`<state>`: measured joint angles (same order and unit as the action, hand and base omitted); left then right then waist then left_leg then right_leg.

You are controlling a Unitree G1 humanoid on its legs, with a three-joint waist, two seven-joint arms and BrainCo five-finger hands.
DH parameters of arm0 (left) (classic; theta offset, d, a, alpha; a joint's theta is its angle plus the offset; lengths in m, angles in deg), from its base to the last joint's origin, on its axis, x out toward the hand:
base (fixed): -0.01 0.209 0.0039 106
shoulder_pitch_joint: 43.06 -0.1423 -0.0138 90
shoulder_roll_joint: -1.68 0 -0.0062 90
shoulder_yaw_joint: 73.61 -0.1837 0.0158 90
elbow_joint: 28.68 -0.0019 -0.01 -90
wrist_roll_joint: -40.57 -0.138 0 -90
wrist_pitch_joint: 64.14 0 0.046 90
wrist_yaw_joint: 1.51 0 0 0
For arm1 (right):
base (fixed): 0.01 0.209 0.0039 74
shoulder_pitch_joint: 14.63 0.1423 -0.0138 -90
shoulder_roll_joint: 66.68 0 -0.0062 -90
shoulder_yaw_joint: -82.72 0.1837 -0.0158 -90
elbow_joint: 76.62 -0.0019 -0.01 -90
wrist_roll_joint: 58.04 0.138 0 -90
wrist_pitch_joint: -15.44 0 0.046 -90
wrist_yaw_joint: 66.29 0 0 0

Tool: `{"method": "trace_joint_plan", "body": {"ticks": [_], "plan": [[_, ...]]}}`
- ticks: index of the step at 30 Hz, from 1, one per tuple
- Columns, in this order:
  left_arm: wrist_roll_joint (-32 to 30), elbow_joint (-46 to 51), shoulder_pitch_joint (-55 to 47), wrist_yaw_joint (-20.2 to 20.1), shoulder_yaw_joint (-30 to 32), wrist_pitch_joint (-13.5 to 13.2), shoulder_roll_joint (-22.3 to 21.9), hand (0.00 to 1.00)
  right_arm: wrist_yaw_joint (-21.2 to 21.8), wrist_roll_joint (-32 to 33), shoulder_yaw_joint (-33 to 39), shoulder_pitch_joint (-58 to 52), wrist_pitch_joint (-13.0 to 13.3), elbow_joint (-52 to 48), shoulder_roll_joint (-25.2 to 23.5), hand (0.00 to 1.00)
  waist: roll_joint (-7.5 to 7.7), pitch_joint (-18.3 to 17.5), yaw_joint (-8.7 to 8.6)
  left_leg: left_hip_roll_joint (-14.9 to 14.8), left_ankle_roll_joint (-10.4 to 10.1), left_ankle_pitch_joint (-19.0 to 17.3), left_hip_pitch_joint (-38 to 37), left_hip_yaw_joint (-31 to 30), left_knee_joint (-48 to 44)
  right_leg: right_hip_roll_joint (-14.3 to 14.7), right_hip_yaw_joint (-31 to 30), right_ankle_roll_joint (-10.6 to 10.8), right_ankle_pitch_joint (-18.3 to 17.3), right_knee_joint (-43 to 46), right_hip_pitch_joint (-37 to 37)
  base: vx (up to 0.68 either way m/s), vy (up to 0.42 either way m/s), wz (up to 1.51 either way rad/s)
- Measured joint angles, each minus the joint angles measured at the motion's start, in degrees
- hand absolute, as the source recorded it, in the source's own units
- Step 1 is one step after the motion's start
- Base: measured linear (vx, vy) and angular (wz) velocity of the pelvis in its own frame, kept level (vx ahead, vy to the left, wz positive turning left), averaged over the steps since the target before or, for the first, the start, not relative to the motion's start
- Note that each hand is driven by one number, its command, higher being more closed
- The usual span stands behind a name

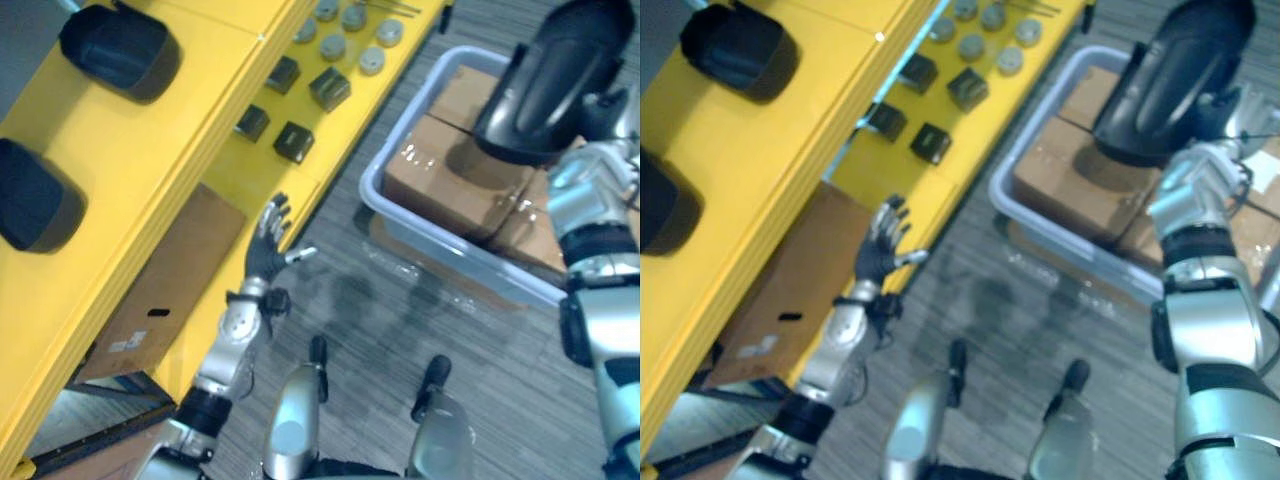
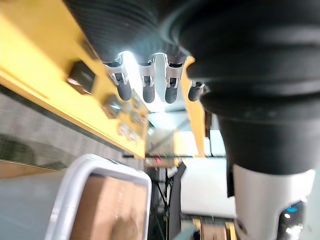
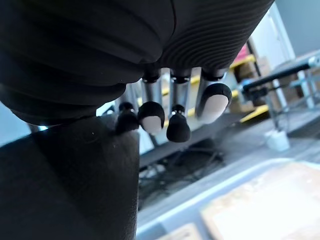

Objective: Walk over and take plastic housings, then place them on the shelf

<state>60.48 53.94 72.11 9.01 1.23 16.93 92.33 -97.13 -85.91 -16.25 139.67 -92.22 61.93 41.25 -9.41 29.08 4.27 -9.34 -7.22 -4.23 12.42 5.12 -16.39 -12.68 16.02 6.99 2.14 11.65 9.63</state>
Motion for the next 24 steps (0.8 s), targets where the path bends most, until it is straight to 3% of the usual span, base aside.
{"method": "trace_joint_plan", "body": {"ticks": [3,4,5,8,12,15,21,24], "plan": [[1.0,-6.5,7.7,0.3,1.6,2.2,1.3,0.0,-0.8,-2.3,0.0,-2.0,3.6,-6.0,-3.5,1.0,3.01,-0.9,-1.88,-0.9,-0.4,0.3,-2.0,2.0,1.4,0.8,-2.0,-0.3,0.5,-0.7,-0.1,0.0,-0.015,-0.33],[1.4,-7.2,8.4,0.3,1.6,2.4,1.3,0.0,-0.9,-2.4,0.0,-2.2,3.9,-6.4,-3.7,1.0,3.23,-1.0,-1.97,-1.0,-0.5,0.3,-2.2,2.1,1.5,0.9,-2.1,-0.3,0.5,-0.8,-0.1,0.01,-0.015,-0.32],[2.8,-10.2,12.1,0.3,1.6,3.6,1.5,0.0,-2.2,-3.5,0.0,-3.4,6.0,-9.0,-4.5,1.0,4.84,-1.8,-2.94,-1.3,-0.7,0.5,-2.8,3.0,2.1,1.4,-2.6,-0.5,1.0,-1.8,-0.4,0.01,-0.006,-0.22],[4.9,-12.1,16.1,0.3,1.5,4.3,1.4,0.0,-4.6,-4.7,0.0,-4.2,9.8,-12.4,-4.9,1.0,6.69,-2.8,-4.88,-1.7,-0.7,0.5,-3.7,4.4,2.3,1.9,-3.6,-0.5,2.0,-3.3,-1.0,0.02,0.001,-0.24],[7.4,-12.2,18.9,-0.3,1.4,5.9,1.0,0.0,-6.7,-5.9,0.5,-8.8,13.0,-18.4,-4.8,1.0,7.25,-3.2,-6.45,-1.8,-0.8,0.4,-6.1,5.3,3.0,2.5,-4.3,-0.4,2.2,-4.2,-3.0,0.0,-0.001,-0.1],[10.4,-12.2,19.8,-0.8,1.3,7.0,0.8,0.0,-6.7,-8.0,0.3,-12.6,15.6,-21.7,-5.0,1.0,8.07,-5.0,-6.57,-2.0,-0.9,0.4,-6.4,6.6,3.3,3.2,-5.2,-0.5,3.4,-6.1,-3.2,-0.02,-0.007,-0.18],[19.6,-12.3,19.8,-2.7,0.4,10.4,-1.6,0.0,-6.6,-11.9,0.3,-18.3,18.0,-23.5,-5.2,1.0,9.05,-8.1,-6.72,-2.1,-1.0,0.3,-8.4,7.2,3.9,3.6,-5.6,-0.5,4.7,-8.5,-5.6,-0.01,0.007,-0.05],[20.7,-12.3,19.6,-2.7,-0.3,11.4,-2.0,0.0,-6.5,-13.7,-0.2,-20.2,19.3,-24.2,-5.7,1.0,9.29,-10.5,-6.68,-2.1,-1.1,0.2,-8.4,7.6,4.0,3.7,-5.8,-0.5,5.3,-9.7,-5.8,-0.02,0.01,-0.07]]}}
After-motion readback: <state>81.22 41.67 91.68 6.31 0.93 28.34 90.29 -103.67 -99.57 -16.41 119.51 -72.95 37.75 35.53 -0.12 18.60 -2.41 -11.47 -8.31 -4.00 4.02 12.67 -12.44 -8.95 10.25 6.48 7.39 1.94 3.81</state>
